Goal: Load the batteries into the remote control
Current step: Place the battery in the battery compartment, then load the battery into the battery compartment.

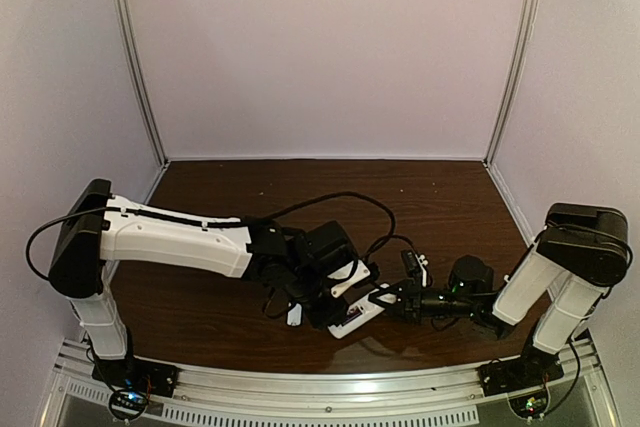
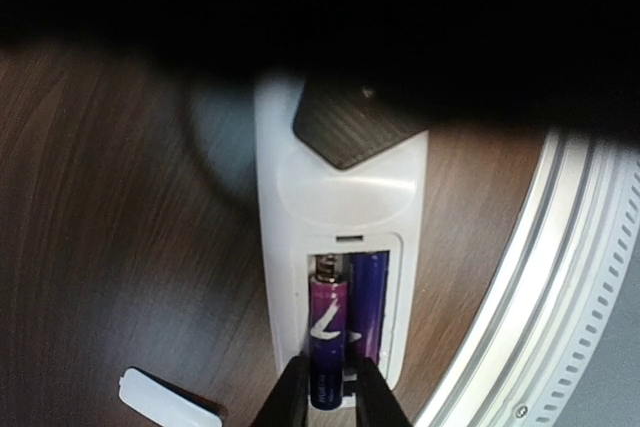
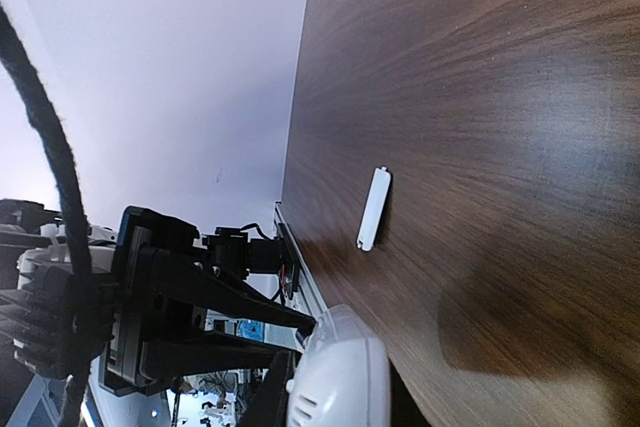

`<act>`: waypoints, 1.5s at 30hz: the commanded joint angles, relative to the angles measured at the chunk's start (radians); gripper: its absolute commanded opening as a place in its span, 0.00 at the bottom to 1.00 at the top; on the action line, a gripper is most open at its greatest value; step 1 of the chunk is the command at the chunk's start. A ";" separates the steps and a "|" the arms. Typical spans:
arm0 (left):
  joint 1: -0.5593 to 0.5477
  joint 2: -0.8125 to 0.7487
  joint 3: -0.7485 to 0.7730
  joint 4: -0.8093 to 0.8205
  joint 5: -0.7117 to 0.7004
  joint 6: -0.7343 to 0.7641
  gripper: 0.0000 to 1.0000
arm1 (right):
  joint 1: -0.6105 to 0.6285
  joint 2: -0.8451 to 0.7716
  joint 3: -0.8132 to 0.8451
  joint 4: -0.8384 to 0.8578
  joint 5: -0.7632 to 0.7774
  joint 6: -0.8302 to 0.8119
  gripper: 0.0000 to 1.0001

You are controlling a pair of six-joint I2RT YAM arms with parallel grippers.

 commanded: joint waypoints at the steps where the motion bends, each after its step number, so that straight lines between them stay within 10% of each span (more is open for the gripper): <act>1: -0.005 0.004 0.026 -0.018 -0.016 0.002 0.25 | 0.008 0.010 0.003 0.323 0.013 0.010 0.00; 21: -0.005 -0.495 -0.334 0.378 0.032 0.278 0.59 | 0.007 -0.067 -0.012 0.254 -0.034 0.028 0.00; 31: -0.005 -0.614 -0.485 0.409 0.236 0.810 0.55 | 0.007 -0.130 0.007 0.148 -0.106 0.023 0.00; 45: -0.033 -0.474 -0.376 0.319 0.258 1.016 0.31 | 0.016 -0.130 0.038 0.102 -0.164 0.021 0.00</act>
